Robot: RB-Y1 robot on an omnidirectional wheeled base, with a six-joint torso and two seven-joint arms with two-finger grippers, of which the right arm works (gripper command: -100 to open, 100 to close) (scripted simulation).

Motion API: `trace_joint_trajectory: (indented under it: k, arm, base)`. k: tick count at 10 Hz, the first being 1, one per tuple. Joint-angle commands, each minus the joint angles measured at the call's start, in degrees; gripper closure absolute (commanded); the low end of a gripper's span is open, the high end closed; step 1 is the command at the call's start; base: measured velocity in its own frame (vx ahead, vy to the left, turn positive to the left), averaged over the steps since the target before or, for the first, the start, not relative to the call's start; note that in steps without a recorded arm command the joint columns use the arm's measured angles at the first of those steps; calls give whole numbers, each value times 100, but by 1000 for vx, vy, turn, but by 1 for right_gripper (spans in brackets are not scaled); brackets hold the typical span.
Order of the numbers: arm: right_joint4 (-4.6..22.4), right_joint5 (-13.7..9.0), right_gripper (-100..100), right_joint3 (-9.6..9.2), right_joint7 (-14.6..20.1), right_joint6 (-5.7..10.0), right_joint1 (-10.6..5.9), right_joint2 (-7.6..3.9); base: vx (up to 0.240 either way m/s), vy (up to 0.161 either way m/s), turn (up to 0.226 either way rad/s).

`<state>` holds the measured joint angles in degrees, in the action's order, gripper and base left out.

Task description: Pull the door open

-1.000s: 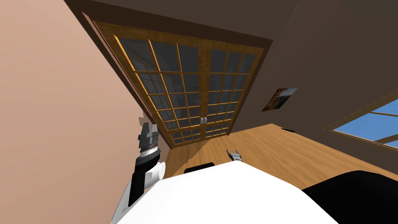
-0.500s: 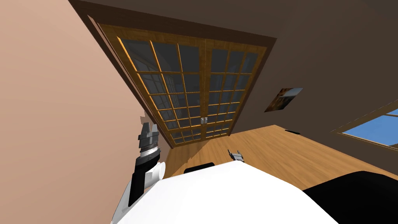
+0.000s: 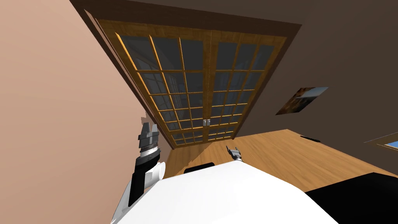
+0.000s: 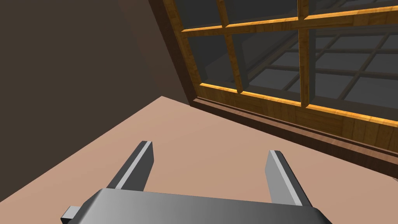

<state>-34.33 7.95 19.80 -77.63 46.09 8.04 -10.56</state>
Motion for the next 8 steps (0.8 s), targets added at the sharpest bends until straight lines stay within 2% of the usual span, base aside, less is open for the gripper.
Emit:
trace_joint_trajectory:
  k: [1,6,7,8]
  arm:
    - [120,40,-100,47,9,92,-181,25]
    - [70,150,-100,55,54,155,-626,152]
    - [70,150,-100,55,54,155,-626,152]
    - [36,182,-100,38,66,176,-784,200]
  base:
    - [169,-3,91]
    - [177,-8,104]
    - [119,-1,26]
    - [146,-6,101]
